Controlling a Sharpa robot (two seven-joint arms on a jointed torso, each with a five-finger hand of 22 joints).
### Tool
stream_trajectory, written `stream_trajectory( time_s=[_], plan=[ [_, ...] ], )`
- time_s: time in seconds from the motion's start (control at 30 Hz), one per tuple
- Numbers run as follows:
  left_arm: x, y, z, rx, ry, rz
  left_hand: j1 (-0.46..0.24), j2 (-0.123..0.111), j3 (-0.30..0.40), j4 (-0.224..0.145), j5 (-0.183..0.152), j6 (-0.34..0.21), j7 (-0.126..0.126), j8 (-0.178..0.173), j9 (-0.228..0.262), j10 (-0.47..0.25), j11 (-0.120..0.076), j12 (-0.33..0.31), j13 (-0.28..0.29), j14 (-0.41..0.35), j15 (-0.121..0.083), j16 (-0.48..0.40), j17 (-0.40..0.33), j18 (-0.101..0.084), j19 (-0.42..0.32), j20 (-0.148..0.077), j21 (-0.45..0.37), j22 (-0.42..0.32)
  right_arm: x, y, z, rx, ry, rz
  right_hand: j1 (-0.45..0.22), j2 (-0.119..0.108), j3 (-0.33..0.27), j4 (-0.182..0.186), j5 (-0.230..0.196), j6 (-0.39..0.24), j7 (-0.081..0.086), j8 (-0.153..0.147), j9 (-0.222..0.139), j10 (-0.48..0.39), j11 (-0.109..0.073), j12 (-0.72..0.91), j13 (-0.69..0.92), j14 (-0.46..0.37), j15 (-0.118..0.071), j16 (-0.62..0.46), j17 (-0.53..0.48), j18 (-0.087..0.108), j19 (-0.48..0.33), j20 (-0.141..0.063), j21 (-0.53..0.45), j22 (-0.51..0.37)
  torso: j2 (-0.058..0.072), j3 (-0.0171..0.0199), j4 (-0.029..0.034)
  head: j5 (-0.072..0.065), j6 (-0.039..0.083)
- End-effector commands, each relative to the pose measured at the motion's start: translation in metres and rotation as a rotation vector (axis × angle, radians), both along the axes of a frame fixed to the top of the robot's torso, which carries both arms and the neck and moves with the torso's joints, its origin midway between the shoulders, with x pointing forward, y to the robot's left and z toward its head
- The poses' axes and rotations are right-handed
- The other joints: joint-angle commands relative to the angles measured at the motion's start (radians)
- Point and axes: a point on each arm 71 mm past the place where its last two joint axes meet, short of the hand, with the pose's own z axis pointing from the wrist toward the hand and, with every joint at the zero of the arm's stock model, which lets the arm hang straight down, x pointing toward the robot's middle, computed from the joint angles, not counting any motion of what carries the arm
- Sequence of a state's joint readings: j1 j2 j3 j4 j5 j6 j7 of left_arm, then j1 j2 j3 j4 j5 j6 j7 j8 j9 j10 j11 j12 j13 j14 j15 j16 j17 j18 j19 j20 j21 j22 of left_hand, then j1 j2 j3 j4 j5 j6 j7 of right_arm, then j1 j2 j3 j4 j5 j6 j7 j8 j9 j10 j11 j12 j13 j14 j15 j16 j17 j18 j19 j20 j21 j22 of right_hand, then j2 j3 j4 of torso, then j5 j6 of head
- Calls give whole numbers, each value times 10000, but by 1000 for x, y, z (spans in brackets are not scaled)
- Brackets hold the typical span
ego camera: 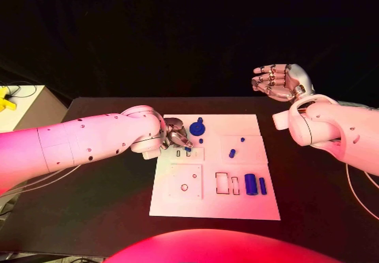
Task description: Assemble the parts on the task board
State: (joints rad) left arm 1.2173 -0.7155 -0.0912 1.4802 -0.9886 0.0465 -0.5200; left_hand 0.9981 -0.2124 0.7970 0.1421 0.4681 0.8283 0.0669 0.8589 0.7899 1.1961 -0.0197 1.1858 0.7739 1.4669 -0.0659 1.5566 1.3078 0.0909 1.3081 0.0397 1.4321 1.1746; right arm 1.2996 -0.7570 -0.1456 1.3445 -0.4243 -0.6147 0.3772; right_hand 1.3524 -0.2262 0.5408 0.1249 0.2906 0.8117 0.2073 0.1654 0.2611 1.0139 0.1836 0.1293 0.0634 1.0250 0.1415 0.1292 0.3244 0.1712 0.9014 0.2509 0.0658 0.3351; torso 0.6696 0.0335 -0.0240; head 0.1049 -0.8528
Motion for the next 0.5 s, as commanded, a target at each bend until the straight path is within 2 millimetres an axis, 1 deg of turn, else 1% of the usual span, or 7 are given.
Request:
stream_trajectory(
  time_s=[0.03, 0.13, 0.23, 0.5],
  plan=[
    [1, -2, 1, 189, -420, -180, -37, 98, 1977, -2024, 59, 201, -152, 39, 194, 97, -11, 82, 57, 942, -86, 63, 2352, -76, 97, -6, 53, 30, 1, 1, 0, 211, 3, 210, -174, 30, -39, -115, -21, -4, 384, -91, -39, -106, 57, -176, -13, -132, 62, -158, -152, 119, -130, 93, -48, -251, 1, -4, 0, -4, -26],
    [0, -3, 0, 228, -430, -218, -50, 99, 1979, -2022, 62, 214, -160, 44, 200, 107, -19, 79, 45, 944, -92, 64, 2357, -79, 110, -13, 58, 46, 1, 2, 0, 135, 69, 282, -239, 81, -105, -204, -39, -55, 362, -179, -91, -220, 64, -405, -13, -221, 46, -317, -311, 139, -135, 100, -25, -513, 3, 4, 6, -7, -36],
    [0, -3, -1, 253, -412, -258, -50, 99, 1979, -2022, 62, 214, -160, 44, 200, 107, -19, 79, 45, 944, -92, 64, 2357, -79, 110, -13, 58, 46, 1, 3, -1, 95, 117, 336, -271, 115, -152, -251, -76, -113, 364, -229, -128, -243, 73, -522, -10, -230, 57, -378, -387, 142, -15, 80, 2, -626, 6, -11, 8, -2, -61],
    [-3, -4, -4, 281, -359, -302, -78, 90, 2003, -2022, 89, 242, -177, 64, 221, 95, -35, 45, -16, 943, -106, 62, 2351, -79, 115, -26, 57, 44, 1, 3, -2, 31, 171, 401, -308, 154, -206, -296, -117, -239, 401, -297, -189, -269, 109, -626, -9, -234, 106, -441, -467, 122, 10, 106, -22, -772, 4, -20, 10, -9, -77]
  ],
)
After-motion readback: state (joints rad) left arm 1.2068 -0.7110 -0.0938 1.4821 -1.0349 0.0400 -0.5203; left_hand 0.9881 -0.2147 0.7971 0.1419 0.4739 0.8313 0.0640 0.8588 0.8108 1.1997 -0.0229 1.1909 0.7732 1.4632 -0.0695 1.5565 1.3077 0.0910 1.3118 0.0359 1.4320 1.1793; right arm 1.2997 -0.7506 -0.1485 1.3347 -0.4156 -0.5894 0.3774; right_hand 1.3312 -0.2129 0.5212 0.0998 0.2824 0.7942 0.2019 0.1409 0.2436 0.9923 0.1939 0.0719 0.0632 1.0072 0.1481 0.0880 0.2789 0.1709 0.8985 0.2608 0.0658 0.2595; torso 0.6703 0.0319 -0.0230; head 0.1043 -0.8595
